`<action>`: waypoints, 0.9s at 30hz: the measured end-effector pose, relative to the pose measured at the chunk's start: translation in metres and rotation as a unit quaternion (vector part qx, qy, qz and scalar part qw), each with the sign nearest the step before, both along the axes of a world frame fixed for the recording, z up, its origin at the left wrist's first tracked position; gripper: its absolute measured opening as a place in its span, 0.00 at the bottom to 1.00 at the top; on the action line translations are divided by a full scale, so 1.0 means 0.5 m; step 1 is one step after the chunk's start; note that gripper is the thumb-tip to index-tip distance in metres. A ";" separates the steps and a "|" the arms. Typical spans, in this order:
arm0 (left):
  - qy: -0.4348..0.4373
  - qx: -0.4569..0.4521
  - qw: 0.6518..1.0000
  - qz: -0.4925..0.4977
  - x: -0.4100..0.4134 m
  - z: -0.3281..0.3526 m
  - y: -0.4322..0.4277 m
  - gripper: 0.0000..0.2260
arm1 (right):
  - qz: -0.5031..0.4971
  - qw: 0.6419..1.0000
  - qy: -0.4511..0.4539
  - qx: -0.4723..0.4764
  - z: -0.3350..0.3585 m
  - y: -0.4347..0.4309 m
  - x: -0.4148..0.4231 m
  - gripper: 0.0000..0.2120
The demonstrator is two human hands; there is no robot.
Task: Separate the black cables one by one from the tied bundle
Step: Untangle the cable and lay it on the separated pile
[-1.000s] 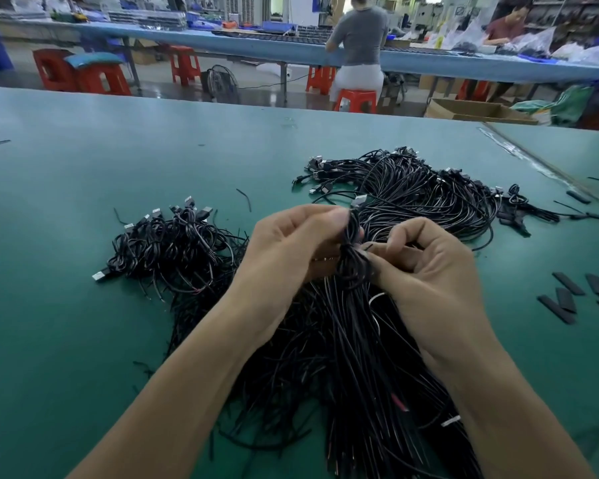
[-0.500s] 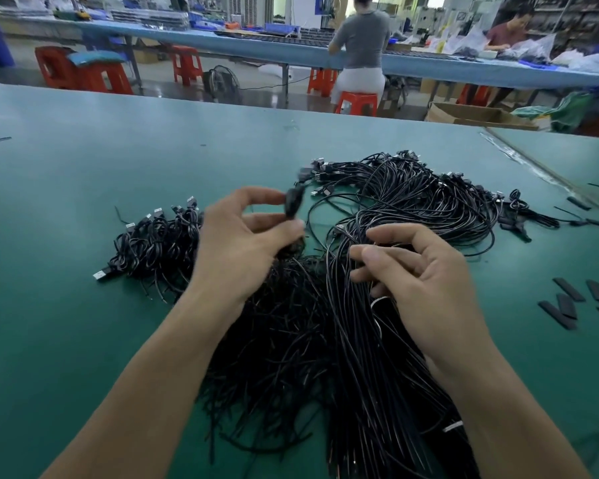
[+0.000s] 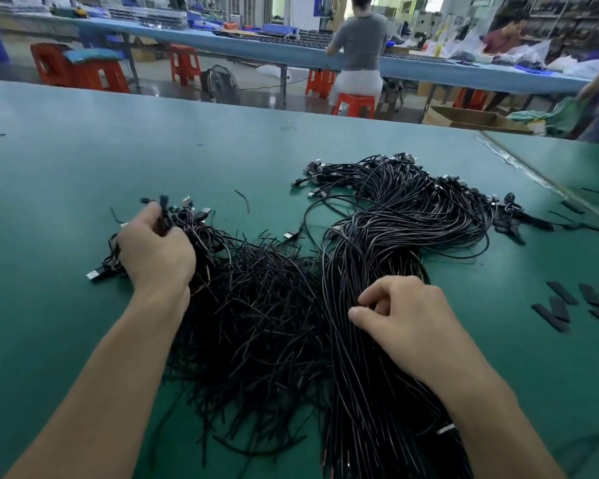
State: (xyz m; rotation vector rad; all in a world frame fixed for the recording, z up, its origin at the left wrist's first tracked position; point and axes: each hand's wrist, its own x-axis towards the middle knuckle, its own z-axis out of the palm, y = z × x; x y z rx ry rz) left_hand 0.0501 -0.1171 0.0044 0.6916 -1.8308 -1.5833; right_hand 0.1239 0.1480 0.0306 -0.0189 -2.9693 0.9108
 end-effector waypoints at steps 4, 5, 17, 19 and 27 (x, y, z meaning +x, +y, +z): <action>-0.062 -0.149 0.987 -0.024 0.012 0.011 0.016 0.21 | 0.021 0.998 0.024 0.047 0.005 -0.025 0.014 0.11; -0.074 -0.195 0.978 -0.020 0.019 0.019 0.023 0.22 | 0.033 0.998 0.034 0.052 0.006 -0.034 0.017 0.11; 0.025 -0.304 0.924 -0.230 0.061 0.042 0.119 0.17 | 0.076 0.996 0.012 -0.048 0.010 -0.043 0.015 0.09; 0.021 -0.292 0.893 -0.341 0.068 0.040 0.127 0.24 | 0.125 0.983 0.043 -0.126 0.026 -0.046 0.016 0.08; 0.010 -0.413 0.789 -0.455 0.083 0.030 0.161 0.29 | 0.264 0.895 -0.020 -0.358 0.077 -0.050 0.040 0.07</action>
